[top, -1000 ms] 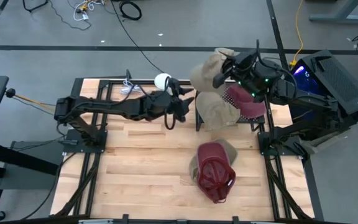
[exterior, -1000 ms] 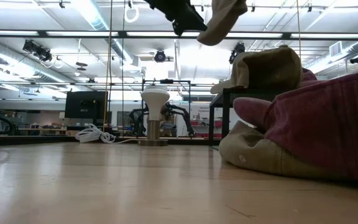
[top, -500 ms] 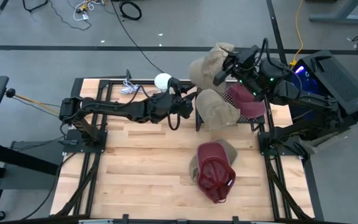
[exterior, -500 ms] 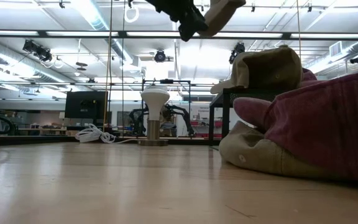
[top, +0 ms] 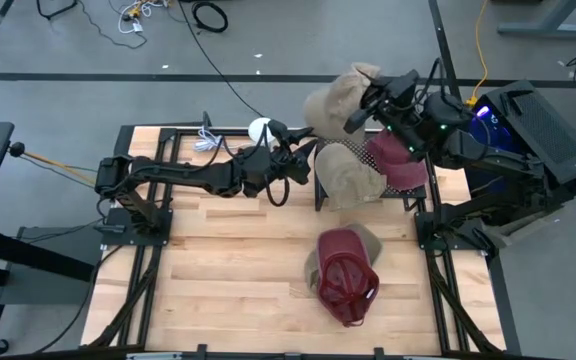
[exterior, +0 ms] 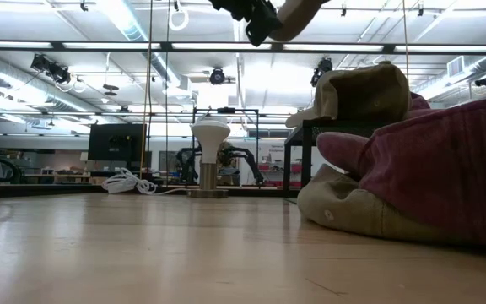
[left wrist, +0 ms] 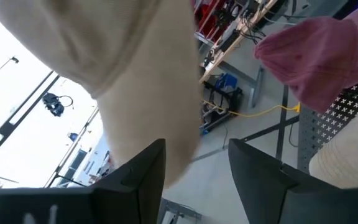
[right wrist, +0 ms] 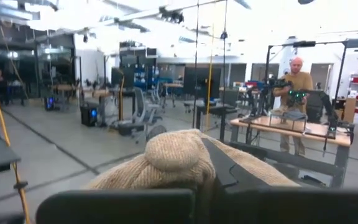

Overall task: Pick & Place hat
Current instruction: Stack the left brown hat on the brown hat on the black shelf

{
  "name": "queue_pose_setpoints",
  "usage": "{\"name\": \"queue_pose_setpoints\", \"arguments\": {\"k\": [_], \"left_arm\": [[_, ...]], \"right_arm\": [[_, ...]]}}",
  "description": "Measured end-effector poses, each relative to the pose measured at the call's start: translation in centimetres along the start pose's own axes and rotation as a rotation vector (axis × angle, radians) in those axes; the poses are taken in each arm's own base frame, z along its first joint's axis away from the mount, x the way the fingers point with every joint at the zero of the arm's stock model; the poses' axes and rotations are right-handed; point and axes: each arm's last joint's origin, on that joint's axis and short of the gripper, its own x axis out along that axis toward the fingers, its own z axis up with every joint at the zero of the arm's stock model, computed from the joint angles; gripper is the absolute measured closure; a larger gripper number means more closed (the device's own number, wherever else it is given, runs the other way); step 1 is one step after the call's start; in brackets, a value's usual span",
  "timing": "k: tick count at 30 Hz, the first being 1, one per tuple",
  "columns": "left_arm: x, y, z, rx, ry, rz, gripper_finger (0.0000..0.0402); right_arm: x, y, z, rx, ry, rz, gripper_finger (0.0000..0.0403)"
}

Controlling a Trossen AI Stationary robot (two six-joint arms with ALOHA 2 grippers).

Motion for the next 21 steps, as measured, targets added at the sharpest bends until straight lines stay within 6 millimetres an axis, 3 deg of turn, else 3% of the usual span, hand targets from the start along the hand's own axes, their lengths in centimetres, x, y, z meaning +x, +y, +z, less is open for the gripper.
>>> {"name": "queue_pose_setpoints", "arguments": {"k": [13,21], "left_arm": [[-0.1,1.4,0.5,0.021,0.001,0.133,0.022],[-0.1,1.3,0.4,0.085,0.006,0.127,0.022]], "right_arm": [[0.0,0.1,0.3,0.101,-0.036,0.064,0.0401],[-0.1,0.0,1.0,0.148,-0.1,0.058,0.0401]]}}
